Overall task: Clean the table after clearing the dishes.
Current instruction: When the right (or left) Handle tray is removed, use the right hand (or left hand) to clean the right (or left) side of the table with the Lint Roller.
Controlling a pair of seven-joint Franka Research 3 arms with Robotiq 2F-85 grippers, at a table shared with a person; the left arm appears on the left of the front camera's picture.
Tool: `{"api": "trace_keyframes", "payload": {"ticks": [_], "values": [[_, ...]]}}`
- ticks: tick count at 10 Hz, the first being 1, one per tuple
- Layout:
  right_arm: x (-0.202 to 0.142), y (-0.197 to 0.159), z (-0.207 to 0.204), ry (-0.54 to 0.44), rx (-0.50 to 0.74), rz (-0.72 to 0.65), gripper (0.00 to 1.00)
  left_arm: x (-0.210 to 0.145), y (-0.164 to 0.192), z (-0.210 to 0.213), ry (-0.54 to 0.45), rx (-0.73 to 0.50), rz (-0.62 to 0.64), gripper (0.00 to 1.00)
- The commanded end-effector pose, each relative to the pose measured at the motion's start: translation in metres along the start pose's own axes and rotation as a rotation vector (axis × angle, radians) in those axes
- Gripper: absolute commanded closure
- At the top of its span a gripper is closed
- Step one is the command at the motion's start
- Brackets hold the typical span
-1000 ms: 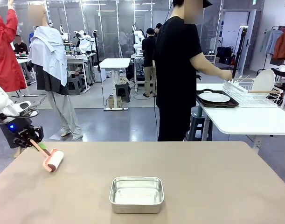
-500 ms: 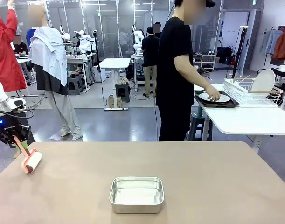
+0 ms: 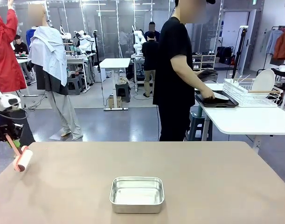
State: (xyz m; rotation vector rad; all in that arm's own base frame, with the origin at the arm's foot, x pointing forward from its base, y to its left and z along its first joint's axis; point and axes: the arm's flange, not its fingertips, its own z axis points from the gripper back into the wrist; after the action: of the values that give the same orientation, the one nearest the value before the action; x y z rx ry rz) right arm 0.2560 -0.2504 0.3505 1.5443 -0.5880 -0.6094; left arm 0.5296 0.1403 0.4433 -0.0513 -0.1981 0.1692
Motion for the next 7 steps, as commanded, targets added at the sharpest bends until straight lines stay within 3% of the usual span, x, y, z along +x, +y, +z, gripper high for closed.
{"api": "trace_keyframes", "payload": {"ticks": [1, 3, 4, 5, 7], "values": [[-0.004, 0.003, 0.001, 0.005, 0.001, 0.007, 0.00, -0.029, 0.001, 0.044, -0.125, 0.016, 0.010, 0.79], [-0.004, 0.003, 0.001, 0.005, 0.001, 0.007, 0.00, -0.040, -0.002, 0.068, -0.208, -0.015, 0.001, 0.79], [-0.004, 0.003, 0.001, 0.005, 0.001, 0.007, 0.00, -0.039, -0.005, 0.065, -0.197, -0.050, -0.015, 0.79], [-0.004, 0.003, 0.001, 0.005, 0.001, 0.007, 0.00, -0.026, -0.002, 0.074, -0.152, -0.008, -0.003, 0.79], [-0.004, 0.003, 0.001, 0.005, 0.001, 0.007, 0.00, -0.026, -0.002, 0.074, -0.152, -0.008, -0.003, 0.79]]}}
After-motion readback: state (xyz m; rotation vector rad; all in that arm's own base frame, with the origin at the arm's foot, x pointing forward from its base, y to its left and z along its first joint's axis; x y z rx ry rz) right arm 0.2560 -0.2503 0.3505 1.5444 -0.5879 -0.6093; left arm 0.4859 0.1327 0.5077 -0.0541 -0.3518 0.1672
